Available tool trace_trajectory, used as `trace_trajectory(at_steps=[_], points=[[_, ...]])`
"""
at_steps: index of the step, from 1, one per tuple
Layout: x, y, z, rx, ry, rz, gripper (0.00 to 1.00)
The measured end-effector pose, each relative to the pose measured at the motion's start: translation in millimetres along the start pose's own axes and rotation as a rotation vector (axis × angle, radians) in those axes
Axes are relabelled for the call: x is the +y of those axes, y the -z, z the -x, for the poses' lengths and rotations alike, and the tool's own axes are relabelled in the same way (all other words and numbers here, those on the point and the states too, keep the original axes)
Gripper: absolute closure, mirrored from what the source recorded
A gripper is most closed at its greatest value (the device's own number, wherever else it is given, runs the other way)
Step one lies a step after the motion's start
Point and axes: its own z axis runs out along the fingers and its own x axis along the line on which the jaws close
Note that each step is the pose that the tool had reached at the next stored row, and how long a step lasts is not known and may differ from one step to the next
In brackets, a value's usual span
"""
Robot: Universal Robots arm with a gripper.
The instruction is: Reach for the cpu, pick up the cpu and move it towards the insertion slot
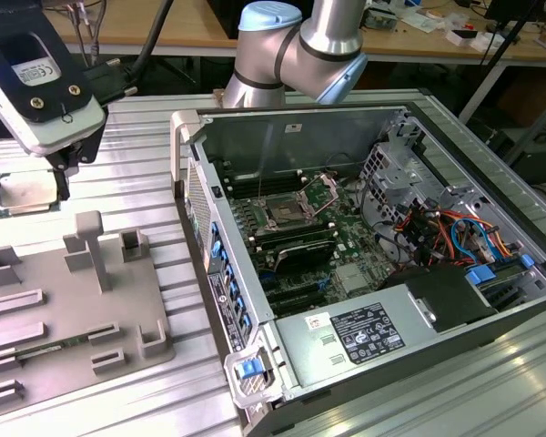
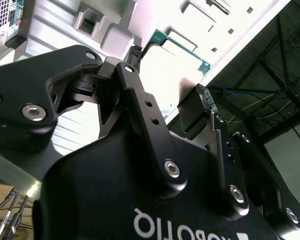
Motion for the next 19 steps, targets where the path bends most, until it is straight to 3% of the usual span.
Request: trace_trajectory(at_steps=[19], points=[[-0.3, 0.4, 7.8, 0.0, 0.0, 0.0, 0.45]])
